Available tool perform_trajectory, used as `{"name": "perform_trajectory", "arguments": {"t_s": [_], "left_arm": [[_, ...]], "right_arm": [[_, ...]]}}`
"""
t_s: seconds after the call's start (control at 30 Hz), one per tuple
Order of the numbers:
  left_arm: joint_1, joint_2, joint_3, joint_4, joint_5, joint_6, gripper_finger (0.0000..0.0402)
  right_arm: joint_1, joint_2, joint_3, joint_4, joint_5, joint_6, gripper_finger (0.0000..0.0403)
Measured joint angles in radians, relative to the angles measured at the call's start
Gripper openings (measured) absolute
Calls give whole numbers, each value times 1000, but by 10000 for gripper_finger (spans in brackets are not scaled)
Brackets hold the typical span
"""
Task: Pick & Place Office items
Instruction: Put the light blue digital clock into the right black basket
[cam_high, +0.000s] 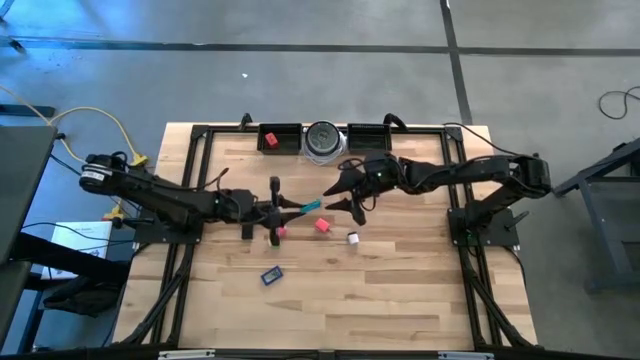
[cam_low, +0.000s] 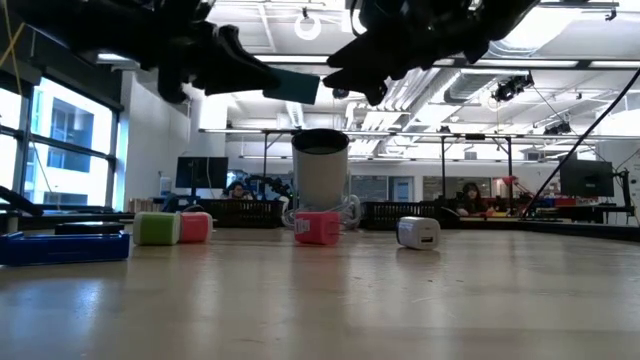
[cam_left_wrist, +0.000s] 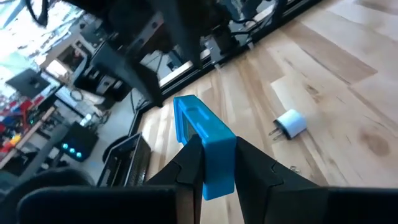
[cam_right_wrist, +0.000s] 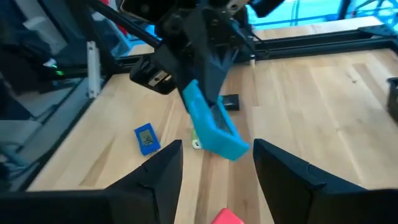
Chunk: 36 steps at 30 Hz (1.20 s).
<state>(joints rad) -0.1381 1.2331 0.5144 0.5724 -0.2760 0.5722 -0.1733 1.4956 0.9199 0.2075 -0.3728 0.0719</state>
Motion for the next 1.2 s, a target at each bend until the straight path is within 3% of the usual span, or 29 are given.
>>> {"name": "perform_trajectory", "arguments": {"t_s": [0.3, 0.7, 1.0, 1.2], "left_arm": [[-82, 0, 4, 4, -112, 128, 56], [-173, 0, 65, -62, -265, 288, 56], [-186, 0, 73, -79, -292, 309, 56], [-186, 0, 85, -70, -296, 329, 56]], "right_arm": [[-49, 34, 1, 130, -249, 118, 184], [-100, 165, 0, 332, -424, 310, 200], [-104, 166, 0, 362, -440, 323, 263], [-104, 166, 0, 358, -412, 317, 279]]}}
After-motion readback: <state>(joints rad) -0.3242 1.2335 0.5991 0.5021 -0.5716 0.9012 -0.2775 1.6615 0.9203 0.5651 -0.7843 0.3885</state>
